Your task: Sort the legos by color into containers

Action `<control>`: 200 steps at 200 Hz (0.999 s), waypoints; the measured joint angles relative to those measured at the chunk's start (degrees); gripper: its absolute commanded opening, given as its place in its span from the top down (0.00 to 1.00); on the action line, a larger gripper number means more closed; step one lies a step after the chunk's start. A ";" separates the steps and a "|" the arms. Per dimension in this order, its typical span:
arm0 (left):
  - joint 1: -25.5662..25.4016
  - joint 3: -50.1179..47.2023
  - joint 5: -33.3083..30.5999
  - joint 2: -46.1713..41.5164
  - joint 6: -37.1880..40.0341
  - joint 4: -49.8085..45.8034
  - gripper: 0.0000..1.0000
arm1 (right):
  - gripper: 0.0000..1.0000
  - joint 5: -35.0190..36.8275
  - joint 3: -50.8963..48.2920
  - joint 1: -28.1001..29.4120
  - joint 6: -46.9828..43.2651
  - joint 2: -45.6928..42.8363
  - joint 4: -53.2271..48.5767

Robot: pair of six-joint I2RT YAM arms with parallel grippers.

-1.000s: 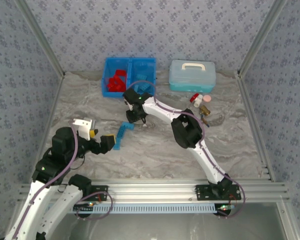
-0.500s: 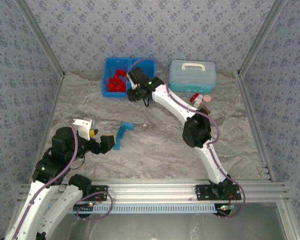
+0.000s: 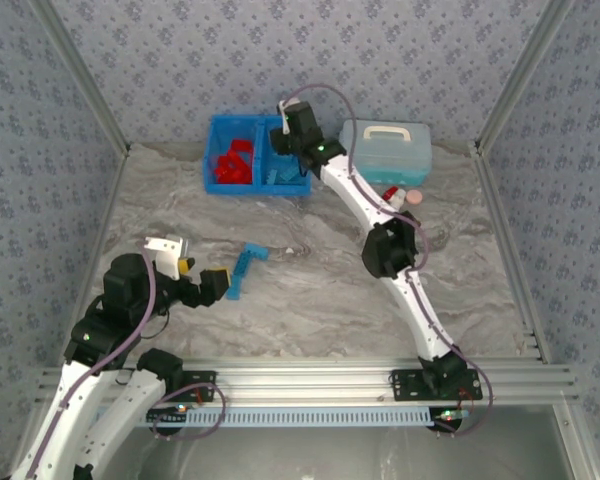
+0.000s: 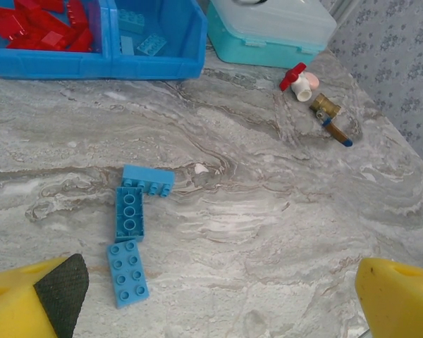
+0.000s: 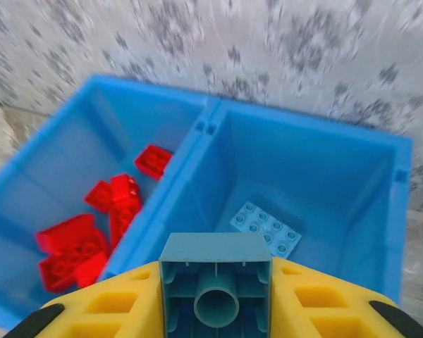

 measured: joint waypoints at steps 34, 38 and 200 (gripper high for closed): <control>0.28 0.00 -0.09 0.79 0.00 0.00 0.01 | 0.52 0.00 0.55 0.04 -0.90 6.12 2.43; 0.37 0.00 -0.13 0.87 0.00 0.00 0.01 | 0.50 0.02 0.55 0.02 -1.27 6.47 2.56; 0.42 0.00 0.00 0.15 -0.15 0.00 0.01 | 0.31 -8.50 -40.92 12.37 -10.43 -39.69 -6.58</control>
